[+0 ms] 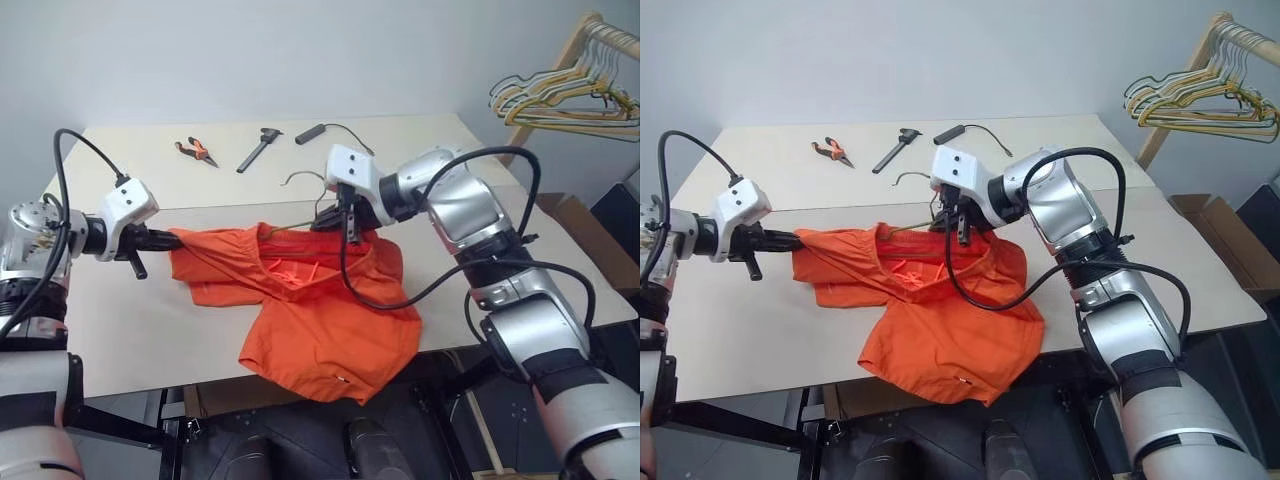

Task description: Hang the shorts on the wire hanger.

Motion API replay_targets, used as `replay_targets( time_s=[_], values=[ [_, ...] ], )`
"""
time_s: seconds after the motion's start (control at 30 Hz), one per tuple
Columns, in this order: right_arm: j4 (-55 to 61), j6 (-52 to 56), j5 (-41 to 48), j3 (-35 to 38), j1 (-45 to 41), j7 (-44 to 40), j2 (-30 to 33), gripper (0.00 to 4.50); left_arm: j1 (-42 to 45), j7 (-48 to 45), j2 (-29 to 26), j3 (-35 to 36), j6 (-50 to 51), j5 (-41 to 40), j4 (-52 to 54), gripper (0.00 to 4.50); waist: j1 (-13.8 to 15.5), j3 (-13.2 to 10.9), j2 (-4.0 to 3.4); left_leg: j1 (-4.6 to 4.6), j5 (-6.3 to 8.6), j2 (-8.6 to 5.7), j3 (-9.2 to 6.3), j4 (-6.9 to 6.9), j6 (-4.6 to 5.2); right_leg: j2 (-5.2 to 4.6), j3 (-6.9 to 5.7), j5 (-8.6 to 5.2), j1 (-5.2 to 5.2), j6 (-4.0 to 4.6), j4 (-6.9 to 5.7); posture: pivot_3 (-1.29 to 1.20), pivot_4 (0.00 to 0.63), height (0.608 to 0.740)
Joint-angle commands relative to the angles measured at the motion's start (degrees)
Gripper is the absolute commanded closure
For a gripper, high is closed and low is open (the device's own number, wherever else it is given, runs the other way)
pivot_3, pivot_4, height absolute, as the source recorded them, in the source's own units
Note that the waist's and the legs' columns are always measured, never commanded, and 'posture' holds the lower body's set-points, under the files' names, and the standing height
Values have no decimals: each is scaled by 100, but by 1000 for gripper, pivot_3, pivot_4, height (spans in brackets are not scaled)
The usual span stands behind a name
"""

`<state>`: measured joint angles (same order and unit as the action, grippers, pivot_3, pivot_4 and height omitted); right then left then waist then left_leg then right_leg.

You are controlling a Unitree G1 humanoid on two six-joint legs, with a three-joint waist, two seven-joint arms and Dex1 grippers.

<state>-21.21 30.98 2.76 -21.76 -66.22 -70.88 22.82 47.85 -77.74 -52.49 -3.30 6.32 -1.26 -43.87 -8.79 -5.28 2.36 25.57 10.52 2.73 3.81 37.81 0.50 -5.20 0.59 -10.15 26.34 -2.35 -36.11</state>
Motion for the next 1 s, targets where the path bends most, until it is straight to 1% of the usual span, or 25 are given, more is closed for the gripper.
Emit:
replay_targets(
  time_s=[0.03,0.13,0.23,0.27,0.3,0.33,0.4,0.43,0.5,0.57,0.77,0.87,1.0],
  values=[
    [45,255,122,210,-316,4,-15,4500,-35,-619,-298,176,-243,-316,466,3262,2,0,0,0,2,0,0,0,0,-1,0,-2,0,0,0,-102,24,740],
    [-135,414,145,227,-427,24,-37,4500,-126,-1305,-576,236,-315,-600,859,2387,-11,0,0,0,8,1,0,0,-1,1,-1,-6,1,1,1,-98,24,740],
    [-252,530,147,209,-525,32,-47,4500,-263,-1473,-852,57,-71,-1421,1642,1579,4,1,-2,0,20,1,0,0,0,0,0,-17,0,-1,0,-97,24,740],
    [-282,560,155,209,-560,16,-49,4500,-245,-1476,-797,51,14,-1556,1821,1315,22,3,-3,0,23,1,-1,0,1,-1,0,-20,-1,-3,0,-98,19,740],
    [-294,588,176,217,-597,-19,-44,4500,-182,-1446,-619,83,81,-1553,1930,1013,49,7,-6,0,27,-1,-2,1,3,-5,0,-25,-3,-6,0,-97,17,740],
    [-325,653,218,245,-661,-66,-46,4500,-86,-1281,-394,52,114,-1478,1974,678,78,15,-13,0,30,-4,-2,2,6,-7,0,-28,-4,-10,0,-97,15,740],
    [-385,711,266,288,-777,-143,-36,4500,124,-913,23,-95,79,-1236,1919,152,140,25,-22,0,34,-13,-3,6,12,-13,0,-35,-10,-20,1,-99,14,740],
    [-438,717,268,299,-838,-167,-34,4500,246,-784,194,-186,22,-1101,1795,59,161,26,-21,0,35,-14,-3,8,13,-13,1,-35,-10,-20,1,-102,12,740],
    [-551,708,264,309,-980,-233,-18,4500,584,-531,578,-372,-149,-799,1371,59,167,29,-19,0,35,-15,-3,10,13,-11,0,-35,-12,-20,3,-107,11,740],
    [-645,702,271,322,-1116,-292,-5,4500,930,-480,865,-533,-242,-587,907,59,150,32,-18,0,35,-16,-3,11,13,-10,0,-35,-12,-20,3,-115,7,740],
    [-734,611,265,299,-1320,-404,28,4500,1686,-743,1304,-936,-677,-54,-381,59,-21,40,-18,-1,35,-19,-4,12,14,-11,3,-36,-13,-20,3,-138,6,740],
    [-762,595,244,309,-1381,-421,45,4500,1897,-811,1408,-917,-840,36,-766,620,-103,55,-36,-1,36,-19,-7,12,14,-11,2,-37,-12,-23,2,-148,7,740],
    [-760,610,258,335,-1411,-422,84,4500,2007,-1014,1434,-842,-990,85,-1039,1857,-172,79,-66,-2,78,-20,-15,12,21,-12,3,-72,-12,-56,-4,-157,13,740]
  ],
)
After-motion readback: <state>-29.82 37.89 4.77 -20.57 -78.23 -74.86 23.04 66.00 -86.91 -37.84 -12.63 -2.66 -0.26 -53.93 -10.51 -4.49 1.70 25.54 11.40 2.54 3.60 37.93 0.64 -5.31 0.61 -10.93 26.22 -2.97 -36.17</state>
